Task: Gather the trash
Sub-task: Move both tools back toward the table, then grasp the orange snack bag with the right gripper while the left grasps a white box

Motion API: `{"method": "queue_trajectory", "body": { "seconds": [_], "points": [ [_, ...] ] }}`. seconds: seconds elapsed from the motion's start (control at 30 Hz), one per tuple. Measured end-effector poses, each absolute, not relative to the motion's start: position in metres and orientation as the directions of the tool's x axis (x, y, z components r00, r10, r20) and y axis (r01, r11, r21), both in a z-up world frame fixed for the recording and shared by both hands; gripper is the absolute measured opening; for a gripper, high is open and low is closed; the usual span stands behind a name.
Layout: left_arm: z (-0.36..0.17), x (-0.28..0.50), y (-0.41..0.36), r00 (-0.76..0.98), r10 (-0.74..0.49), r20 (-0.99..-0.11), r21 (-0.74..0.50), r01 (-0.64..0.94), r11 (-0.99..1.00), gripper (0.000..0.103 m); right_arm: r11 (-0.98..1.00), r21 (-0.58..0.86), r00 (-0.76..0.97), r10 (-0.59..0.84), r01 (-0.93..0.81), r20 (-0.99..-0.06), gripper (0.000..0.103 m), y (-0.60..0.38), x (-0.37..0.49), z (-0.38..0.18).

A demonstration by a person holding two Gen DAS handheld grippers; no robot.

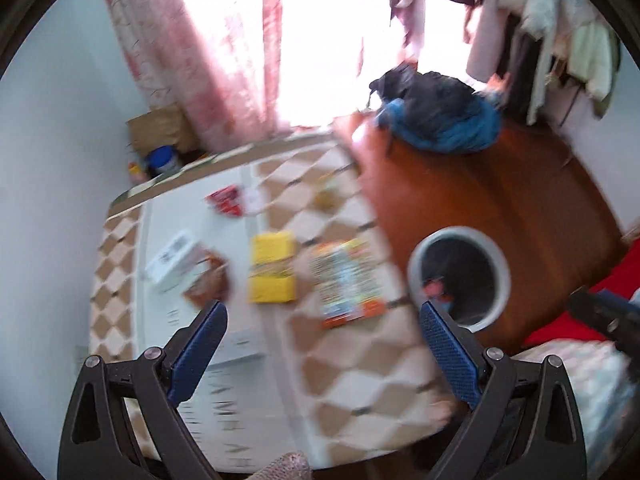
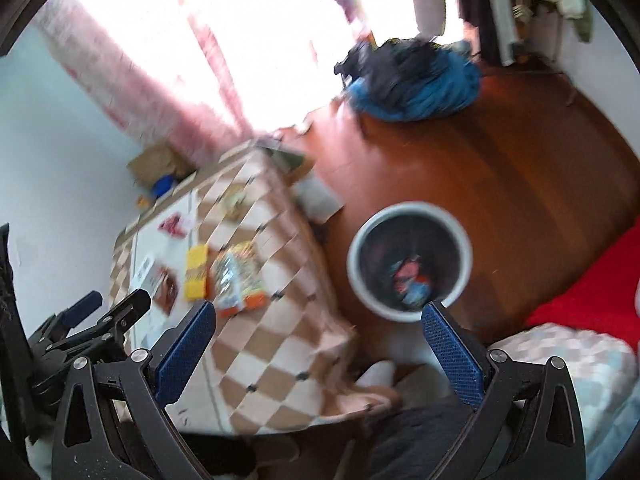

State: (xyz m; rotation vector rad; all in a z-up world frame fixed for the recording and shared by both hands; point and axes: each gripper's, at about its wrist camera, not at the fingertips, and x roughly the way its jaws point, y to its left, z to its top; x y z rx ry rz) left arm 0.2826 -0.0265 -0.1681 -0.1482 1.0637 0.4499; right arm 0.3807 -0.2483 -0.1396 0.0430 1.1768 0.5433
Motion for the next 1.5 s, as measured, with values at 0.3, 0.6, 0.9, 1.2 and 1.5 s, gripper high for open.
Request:
{"method": "queue_trajectory", "body": {
  "seconds": [0.3, 0.6, 0.9, 1.2, 1.5],
  "points": [
    [-0.267, 0.258, 0.052, 0.195, 0.353, -0.915, 0.309, -0.224, 0.924, 0.098, 0.831, 0.344, 0.04, 0.4, -0.437, -0.916, 0.083, -0.137, 0.383, -0.241],
    [-0.324, 0.272, 0.064, 0.099, 0.238, -0.966, 0.24, 0.015, 0.971, 0.07, 0.844, 0.28, -0.04, 0.295, -0.457, -0.955, 0.084, -0.064, 0.411, -0.299],
    [-0.326, 0.26, 0.116, 0.015, 0.088, -0.996, 0.075, -0.397, 0.915, 0.046, 0.845, 0.187, -0.005, 0.213, -0.502, -0.977, 0.09, -0.018, 0.411, -0.325],
    [-0.333, 0.234, 0.139, 0.119, 0.008, -0.993, -0.067, -0.613, 0.787, 0.047, 0.8, 0.077, 0.066, 0.144, -0.595, -0.987, 0.064, -0.004, 0.382, -0.321],
    [-0.335, 0.234, 0.108, 0.117, 0.103, -0.988, 0.024, -0.542, 0.84, 0.047, 0.767, 0.119, -0.01, 0.145, -0.63, -0.989, 0.07, -0.034, 0.332, -0.319]
  ]
}}
